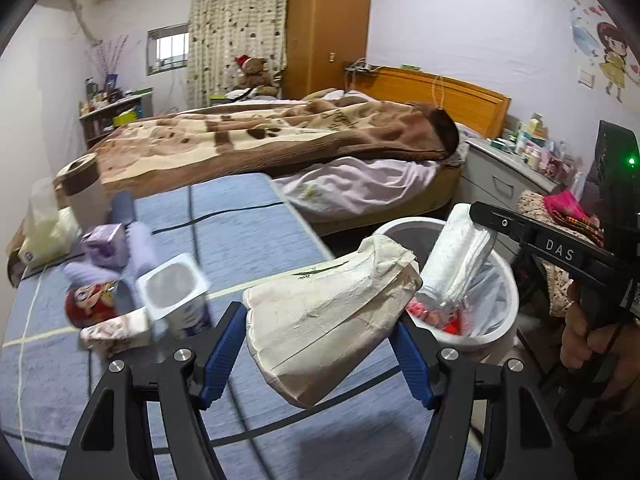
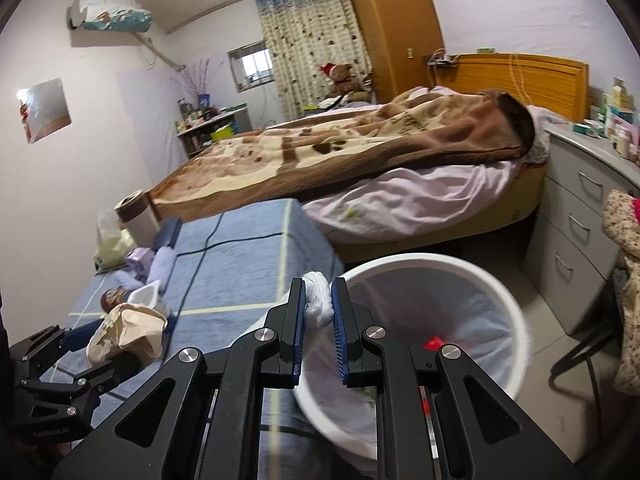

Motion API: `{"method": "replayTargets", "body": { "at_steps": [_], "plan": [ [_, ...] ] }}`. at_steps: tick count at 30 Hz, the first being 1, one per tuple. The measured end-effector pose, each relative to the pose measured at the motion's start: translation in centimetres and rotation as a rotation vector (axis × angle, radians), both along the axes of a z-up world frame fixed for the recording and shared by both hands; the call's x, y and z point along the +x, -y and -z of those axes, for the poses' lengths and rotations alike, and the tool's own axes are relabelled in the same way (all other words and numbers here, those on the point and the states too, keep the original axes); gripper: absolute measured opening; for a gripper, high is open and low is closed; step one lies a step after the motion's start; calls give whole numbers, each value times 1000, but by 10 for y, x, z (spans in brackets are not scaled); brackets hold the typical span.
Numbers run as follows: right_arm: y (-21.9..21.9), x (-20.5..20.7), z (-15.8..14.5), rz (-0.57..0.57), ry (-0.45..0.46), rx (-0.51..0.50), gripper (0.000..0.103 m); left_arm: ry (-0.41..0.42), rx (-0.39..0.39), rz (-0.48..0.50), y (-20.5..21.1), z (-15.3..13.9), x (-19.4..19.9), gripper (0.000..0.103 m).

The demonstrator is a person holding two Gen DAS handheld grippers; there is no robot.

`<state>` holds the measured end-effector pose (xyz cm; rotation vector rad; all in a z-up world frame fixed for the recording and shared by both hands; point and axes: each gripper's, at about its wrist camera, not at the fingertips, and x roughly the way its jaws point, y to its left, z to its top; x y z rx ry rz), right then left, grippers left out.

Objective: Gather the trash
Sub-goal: 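Carry the beige bag with the left tool while the right tool carries the cloth over the wastebasket, then open the left tool to drop the bag while the right tool releases the cloth into the basket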

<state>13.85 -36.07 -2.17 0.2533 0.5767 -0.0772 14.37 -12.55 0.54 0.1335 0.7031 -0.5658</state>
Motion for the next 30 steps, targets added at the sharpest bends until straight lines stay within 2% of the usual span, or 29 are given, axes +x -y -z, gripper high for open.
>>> {"method": "replayTargets", "body": {
  "at_steps": [13,30],
  "plan": [
    [44,-11,-1,117,-8,-66,13,13,-9,110,77,-5,-1,71],
    [70,-9,15,182,-93,-218,14,-51,-2,204,148,19,14,72]
  ]
}}
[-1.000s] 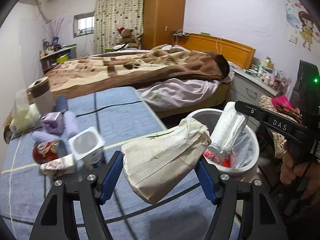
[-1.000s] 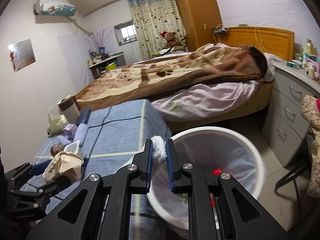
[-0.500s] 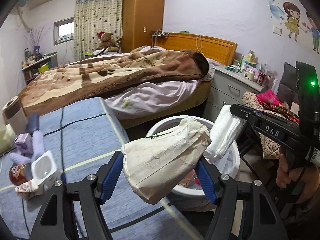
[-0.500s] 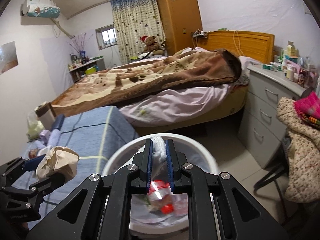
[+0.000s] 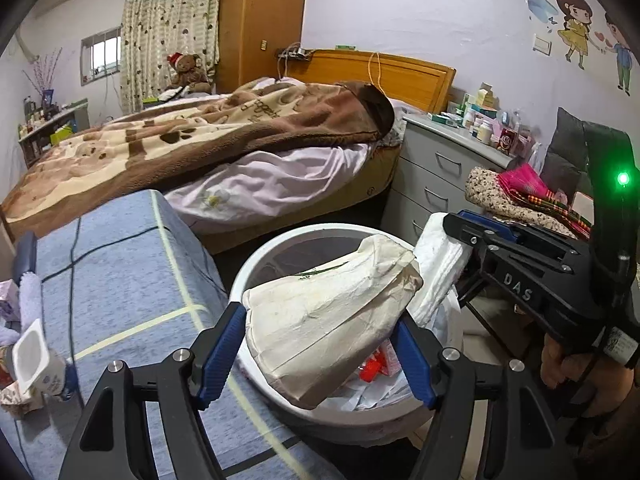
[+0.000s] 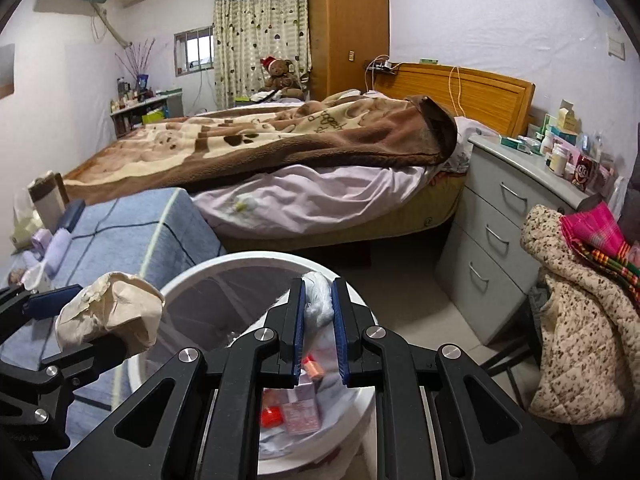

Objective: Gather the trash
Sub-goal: 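Open the left tool to drop the bag while the right tool releases the cloth into the basket, then move both open tools back over the remaining trash on the bed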

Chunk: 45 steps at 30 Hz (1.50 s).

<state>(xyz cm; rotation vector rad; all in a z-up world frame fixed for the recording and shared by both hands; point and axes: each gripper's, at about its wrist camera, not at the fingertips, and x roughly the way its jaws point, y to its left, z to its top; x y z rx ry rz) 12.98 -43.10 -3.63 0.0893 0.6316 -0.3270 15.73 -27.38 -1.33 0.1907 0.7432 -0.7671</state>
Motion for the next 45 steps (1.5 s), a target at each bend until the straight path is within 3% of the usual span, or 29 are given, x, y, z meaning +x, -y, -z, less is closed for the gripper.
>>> {"method": "replayTargets", "body": {
  "at_steps": [11,13,15,16,45],
  "plan": [
    [5,9,7,15,-33,-31,16,-25,-9,15,13,12,9,74],
    [5,10,7,21,-44,-35,26,-29,-19,8,10,12,10,75],
    [5,11,7,18,-41,-31,50,-29,-23,-1,8,11,11,76],
    [5,10,6,17,-35,-27,51,-28,-23,-8,6,11,11,76],
    [-34,11,-15,-51,58,29,52,40,-81,-148,-75,-31,2,78]
  ]
}}
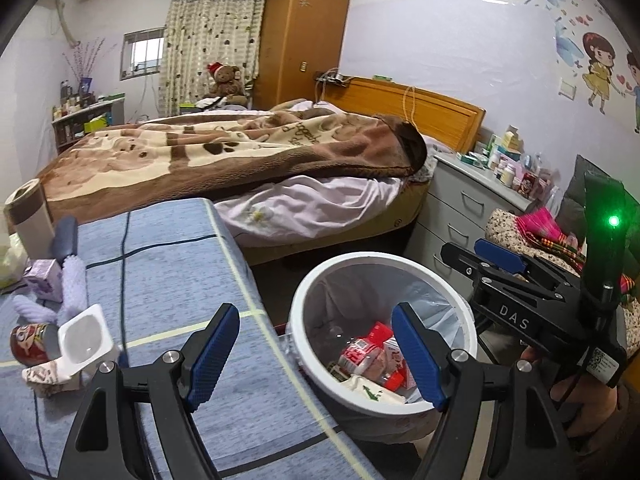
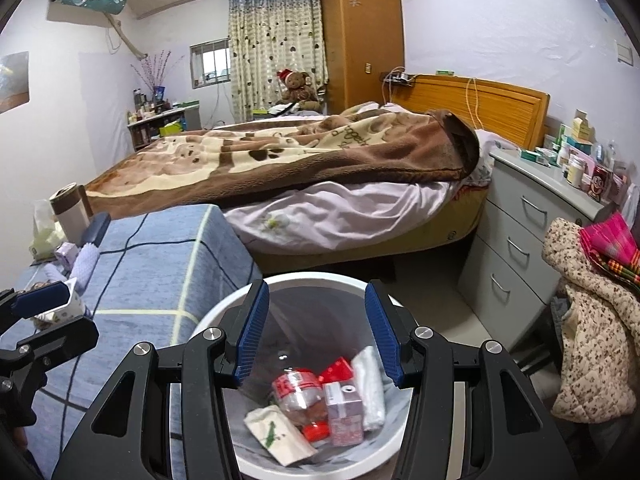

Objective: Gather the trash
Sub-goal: 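Move both open tools back over the remaining trash on the bed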

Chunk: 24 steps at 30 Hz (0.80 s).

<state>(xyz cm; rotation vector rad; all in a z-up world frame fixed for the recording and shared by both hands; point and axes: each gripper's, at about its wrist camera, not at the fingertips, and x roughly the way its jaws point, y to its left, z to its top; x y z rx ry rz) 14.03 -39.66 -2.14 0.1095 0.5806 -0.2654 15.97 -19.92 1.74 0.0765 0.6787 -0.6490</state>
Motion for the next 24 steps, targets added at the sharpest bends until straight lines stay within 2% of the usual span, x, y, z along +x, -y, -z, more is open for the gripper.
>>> {"method": "replayTargets", "body": {
  "at_steps": [5,10,24],
  "plan": [
    [-15,4,0,-32,9,19,52,10,-6,-40,-24,-1,0,78],
    [-34,12,3,-85,14,45,59,23,0,-111,-56,-1,3,78],
    [-93,33,11,-258,-12,98,61,2,-10,-325,-156,4,24,78]
  ]
}}
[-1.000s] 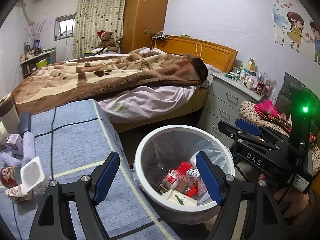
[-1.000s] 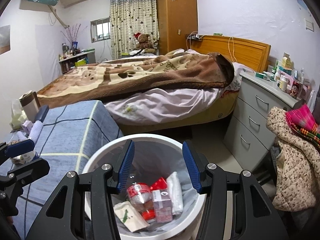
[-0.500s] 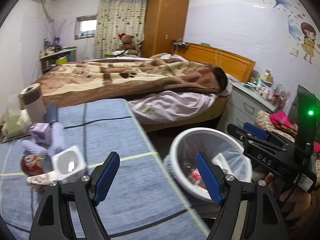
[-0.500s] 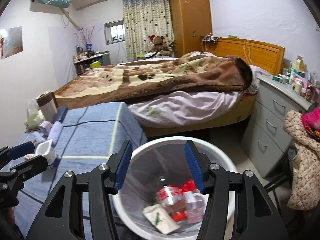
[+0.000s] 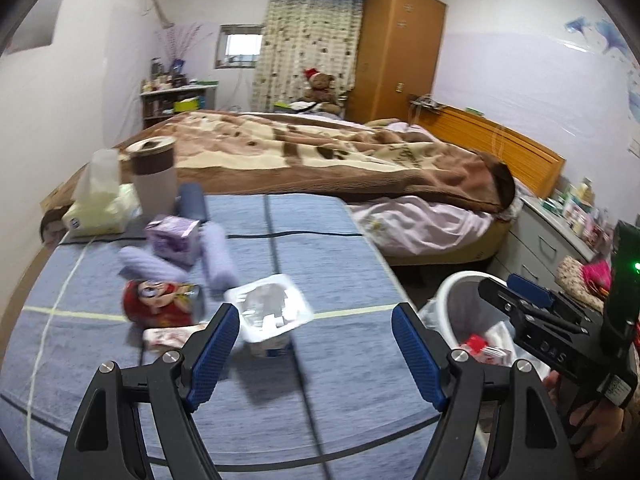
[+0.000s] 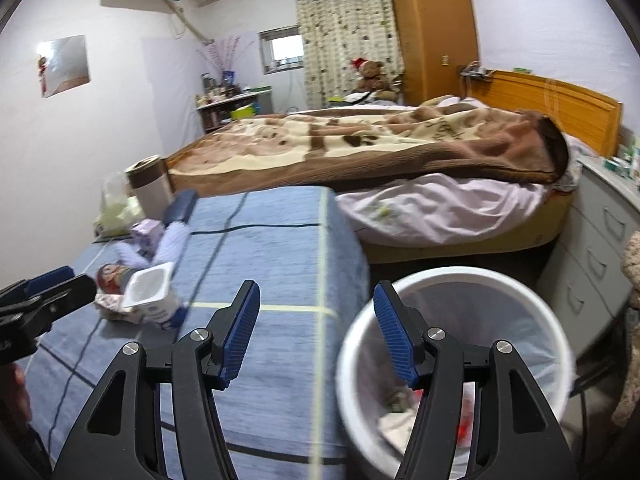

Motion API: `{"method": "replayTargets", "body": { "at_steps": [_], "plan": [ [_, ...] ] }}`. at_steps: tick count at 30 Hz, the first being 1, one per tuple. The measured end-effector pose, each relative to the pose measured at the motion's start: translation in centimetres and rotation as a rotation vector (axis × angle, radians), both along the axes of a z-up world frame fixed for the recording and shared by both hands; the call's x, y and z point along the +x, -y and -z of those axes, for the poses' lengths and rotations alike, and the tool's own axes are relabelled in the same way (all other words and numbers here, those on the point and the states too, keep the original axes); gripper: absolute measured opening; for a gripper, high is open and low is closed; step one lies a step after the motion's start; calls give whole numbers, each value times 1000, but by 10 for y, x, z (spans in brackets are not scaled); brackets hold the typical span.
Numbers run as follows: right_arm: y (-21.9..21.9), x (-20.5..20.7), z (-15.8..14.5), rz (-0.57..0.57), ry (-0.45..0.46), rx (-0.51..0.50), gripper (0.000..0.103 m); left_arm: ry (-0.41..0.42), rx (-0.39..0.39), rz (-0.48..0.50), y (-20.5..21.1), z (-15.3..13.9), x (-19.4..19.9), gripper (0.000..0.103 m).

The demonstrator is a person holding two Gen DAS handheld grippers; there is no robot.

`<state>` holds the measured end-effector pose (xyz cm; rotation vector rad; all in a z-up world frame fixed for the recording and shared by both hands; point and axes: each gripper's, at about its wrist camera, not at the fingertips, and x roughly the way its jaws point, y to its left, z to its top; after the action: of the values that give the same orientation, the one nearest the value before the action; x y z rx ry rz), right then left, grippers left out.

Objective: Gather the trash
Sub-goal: 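Move both open tools back over the remaining trash on the bed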

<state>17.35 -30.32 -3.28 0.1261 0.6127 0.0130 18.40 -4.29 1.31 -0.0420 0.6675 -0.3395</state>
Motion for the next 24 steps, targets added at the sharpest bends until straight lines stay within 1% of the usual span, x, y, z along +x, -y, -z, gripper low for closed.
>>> {"method": "replayTargets", "body": {
  "at_steps": [10,13,16,19,21,22,24],
  "plan": [
    [-45,19,14,-138,-64,11,63,-41,-1,-134,-61,13,20,78],
    [-55,23,16,-165,-74,9,63,-52,-7,-159,-77,18,25,78],
    [-66,29,20,-209,-80,35,63,-70,-7,-184,-90,23,32,78],
    [-77,34,28,-252,-103,55,63,-86,-21,-202,-103,27,41,78],
    [-86,36,35,-278,-127,47,64,-97,-12,-213,-110,31,48,78],
    [-91,38,39,-290,-139,39,64,-101,-9,-217,-112,32,51,78],
    [-97,41,47,-307,-164,22,71,-111,-14,-215,-117,36,58,78]
  ]
}}
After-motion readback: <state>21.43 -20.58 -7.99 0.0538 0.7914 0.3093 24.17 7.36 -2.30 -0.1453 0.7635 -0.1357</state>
